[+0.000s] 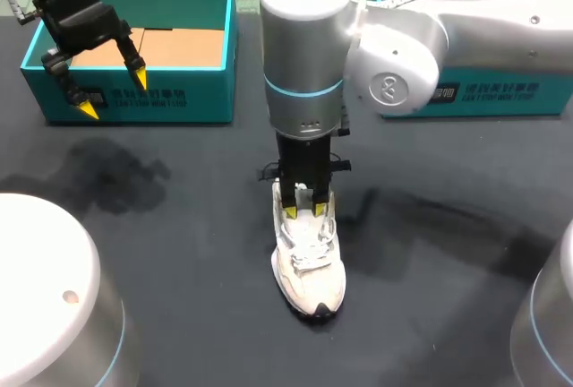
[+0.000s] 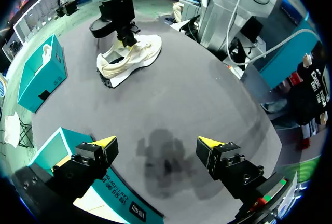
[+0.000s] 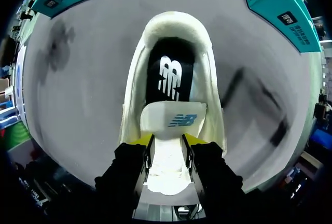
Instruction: Take the shoe out of the shoebox, open the shoe tongue, remove and reinsert the insole, then place the shoe into the shoebox
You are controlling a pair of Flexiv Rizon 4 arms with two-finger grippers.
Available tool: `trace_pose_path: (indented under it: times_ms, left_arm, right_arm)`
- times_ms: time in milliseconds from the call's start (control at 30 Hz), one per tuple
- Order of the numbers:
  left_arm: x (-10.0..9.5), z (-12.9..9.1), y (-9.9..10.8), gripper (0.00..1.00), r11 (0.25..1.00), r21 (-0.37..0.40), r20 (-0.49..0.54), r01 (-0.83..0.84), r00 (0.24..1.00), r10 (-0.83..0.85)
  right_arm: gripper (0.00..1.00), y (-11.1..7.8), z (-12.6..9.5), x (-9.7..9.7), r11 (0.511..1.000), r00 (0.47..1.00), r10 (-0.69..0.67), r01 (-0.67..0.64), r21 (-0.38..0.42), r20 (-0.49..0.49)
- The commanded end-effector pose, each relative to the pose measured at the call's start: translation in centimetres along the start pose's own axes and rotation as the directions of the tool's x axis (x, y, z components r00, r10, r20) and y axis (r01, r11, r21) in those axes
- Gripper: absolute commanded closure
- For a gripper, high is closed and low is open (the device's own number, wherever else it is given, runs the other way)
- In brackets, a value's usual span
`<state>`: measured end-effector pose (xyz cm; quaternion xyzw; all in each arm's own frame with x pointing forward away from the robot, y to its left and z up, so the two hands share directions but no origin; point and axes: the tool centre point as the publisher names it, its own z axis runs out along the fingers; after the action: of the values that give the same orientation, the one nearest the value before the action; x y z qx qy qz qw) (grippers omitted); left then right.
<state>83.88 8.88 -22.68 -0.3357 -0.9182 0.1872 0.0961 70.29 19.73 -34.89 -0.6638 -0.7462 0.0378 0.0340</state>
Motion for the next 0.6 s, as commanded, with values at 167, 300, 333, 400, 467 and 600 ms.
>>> trace_pose_path:
  times_ms: [167,300,333,400,467,600]
  left_arm:
    - [0.0,0.0,0.0,0.0,1.0,-0.002,0.0,0.0,1.0,0.0]
    - [0.0,0.0,0.0,0.0,1.0,-0.002,0.0,0.0,1.0,0.0]
    - [0.0,0.0,0.0,0.0,1.0,-0.002,0.0,0.0,1.0,0.0]
    - [0.0,0.0,0.0,0.0,1.0,-0.002,0.0,0.0,1.0,0.0]
    - [0.0,0.0,0.0,0.0,1.0,-0.002,0.0,0.0,1.0,0.0]
    - [0.0,0.0,0.0,0.0,1.0,-0.002,0.0,0.0,1.0,0.0]
  right_arm:
    - [0.62,-1.6,-2.7,1.2,0.999,0.995,0.022,-0.018,-0.047,0.094]
    - [0.61,-1.2,-0.9,1.2,0.999,0.997,0.01,-0.006,-0.053,0.075]
    - [0.61,-1.1,-0.4,1.1,0.998,0.997,0.008,-0.004,-0.055,0.071]
    - [0.61,-0.7,0.7,0.8,0.999,0.998,0.008,-0.005,-0.05,0.067]
    - [0.62,-0.4,1.5,0.4,0.999,0.998,0.007,-0.004,-0.05,0.062]
    - [0.62,0.3,2.7,0.3,0.999,0.999,-0.005,0.007,-0.041,0.051]
